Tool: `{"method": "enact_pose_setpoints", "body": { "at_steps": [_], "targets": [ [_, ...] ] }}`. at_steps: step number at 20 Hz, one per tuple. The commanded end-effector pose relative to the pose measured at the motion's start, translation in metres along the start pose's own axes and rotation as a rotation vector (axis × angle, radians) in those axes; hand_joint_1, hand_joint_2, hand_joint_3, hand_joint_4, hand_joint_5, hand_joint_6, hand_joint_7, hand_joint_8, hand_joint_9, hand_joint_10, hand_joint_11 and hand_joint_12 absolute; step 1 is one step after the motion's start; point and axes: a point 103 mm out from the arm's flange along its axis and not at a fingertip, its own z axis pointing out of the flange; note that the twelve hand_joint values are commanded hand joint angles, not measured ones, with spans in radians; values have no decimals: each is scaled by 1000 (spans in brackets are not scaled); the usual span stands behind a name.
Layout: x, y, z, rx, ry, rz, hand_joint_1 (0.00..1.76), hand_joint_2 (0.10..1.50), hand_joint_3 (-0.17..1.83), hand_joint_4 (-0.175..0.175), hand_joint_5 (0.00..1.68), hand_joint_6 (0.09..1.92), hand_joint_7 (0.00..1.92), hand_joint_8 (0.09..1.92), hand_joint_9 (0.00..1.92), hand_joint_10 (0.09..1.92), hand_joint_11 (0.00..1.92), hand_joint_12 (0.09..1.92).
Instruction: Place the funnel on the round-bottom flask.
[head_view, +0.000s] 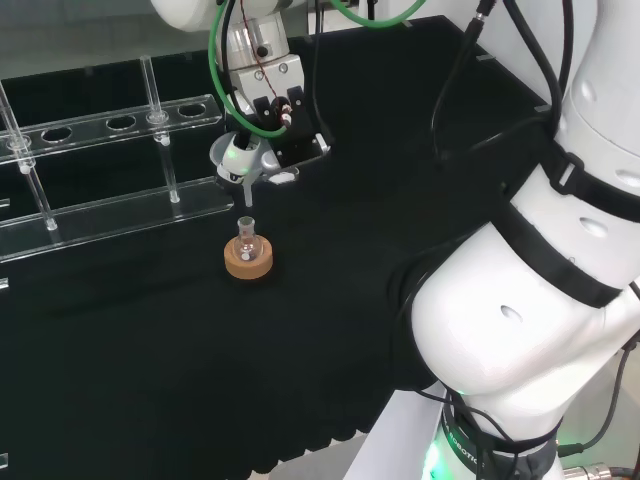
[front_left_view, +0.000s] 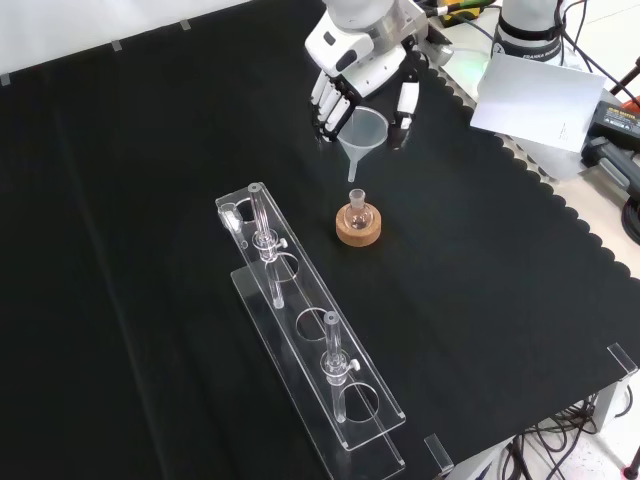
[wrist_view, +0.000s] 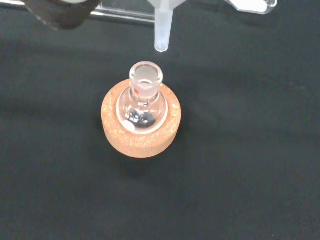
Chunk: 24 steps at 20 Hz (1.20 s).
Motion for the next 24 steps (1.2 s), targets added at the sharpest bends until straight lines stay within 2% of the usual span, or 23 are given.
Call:
{"method": "enact_pose_setpoints", "body": {
  "at_steps": [1, 24],
  "targets": [
    [2, 1, 7, 9, 12, -10, 864, 1079, -175, -7, 748, 607, 667, 676, 920, 461, 627, 1293],
    [9, 14, 29, 54, 31, -15, 866, 1080, -175, -8, 737, 611, 662, 679, 923, 460, 627, 1293]
  ]
}}
